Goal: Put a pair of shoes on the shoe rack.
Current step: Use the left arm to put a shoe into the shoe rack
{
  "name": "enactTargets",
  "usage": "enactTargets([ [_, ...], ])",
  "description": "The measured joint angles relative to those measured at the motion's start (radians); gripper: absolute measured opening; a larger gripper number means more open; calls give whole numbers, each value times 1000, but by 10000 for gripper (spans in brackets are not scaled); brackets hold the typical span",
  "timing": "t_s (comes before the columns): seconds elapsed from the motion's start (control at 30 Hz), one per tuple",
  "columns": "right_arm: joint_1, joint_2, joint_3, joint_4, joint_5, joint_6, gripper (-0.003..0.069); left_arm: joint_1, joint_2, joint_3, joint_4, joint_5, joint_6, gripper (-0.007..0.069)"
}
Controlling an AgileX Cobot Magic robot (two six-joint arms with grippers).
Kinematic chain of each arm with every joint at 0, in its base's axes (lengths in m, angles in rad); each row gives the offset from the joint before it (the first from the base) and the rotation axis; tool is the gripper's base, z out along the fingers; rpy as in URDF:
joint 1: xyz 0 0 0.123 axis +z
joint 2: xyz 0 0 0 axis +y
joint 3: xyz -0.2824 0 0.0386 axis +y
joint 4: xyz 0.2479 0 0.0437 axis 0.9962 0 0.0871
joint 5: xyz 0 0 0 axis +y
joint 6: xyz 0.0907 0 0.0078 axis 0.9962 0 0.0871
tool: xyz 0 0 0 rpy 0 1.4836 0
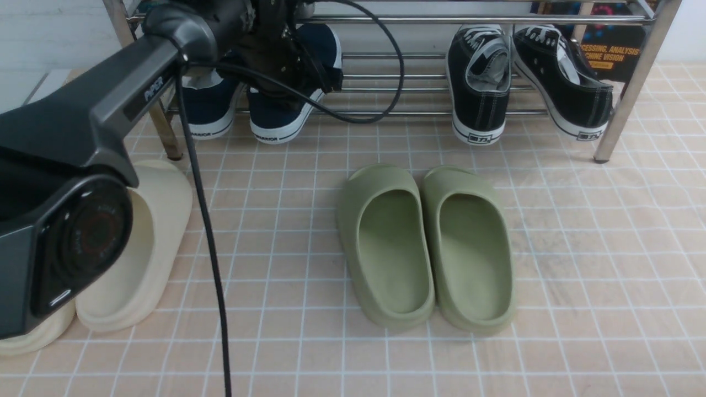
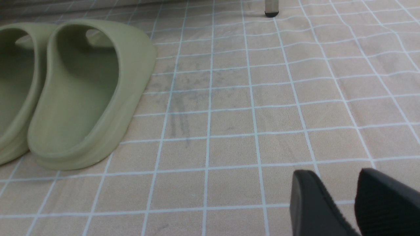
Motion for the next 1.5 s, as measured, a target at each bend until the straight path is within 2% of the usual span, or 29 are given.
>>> enactTargets([
  [0.13, 0, 0, 0, 0, 0, 0, 239, 0, -29, 0, -1, 32, 2, 12],
  [0.33, 0, 0, 0, 0, 0, 0, 239, 9, -126, 1, 29, 201, 99, 12],
  [0.5, 0, 0, 0, 0, 0, 0, 239, 77, -175, 52, 62, 300, 105, 15],
  [0.67, 0, 0, 0, 0, 0, 0, 239, 119, -155, 202, -30, 269, 110, 20],
  [0.77, 0, 0, 0, 0, 0, 0, 239, 111, -138, 255, -85, 181, 119, 22],
  [0.83, 0, 0, 0, 0, 0, 0, 239, 93, -112, 275, -124, 41, 119, 23],
  [0.93, 0, 0, 0, 0, 0, 0, 239, 85, -94, 279, -145, -88, 120, 23],
  [1.13, 0, 0, 0, 0, 0, 0, 239, 85, -92, 284, -204, -190, 120, 31],
  [1.23, 0, 0, 0, 0, 0, 0, 239, 85, -101, 284, -213, -184, 122, 33],
  [1.33, 0, 0, 0, 0, 0, 0, 239, 85, -129, 284, -191, -112, 126, 34],
  [1.5, 0, 0, 0, 0, 0, 0, 239, 86, -177, 281, -25, 74, 121, 36],
])
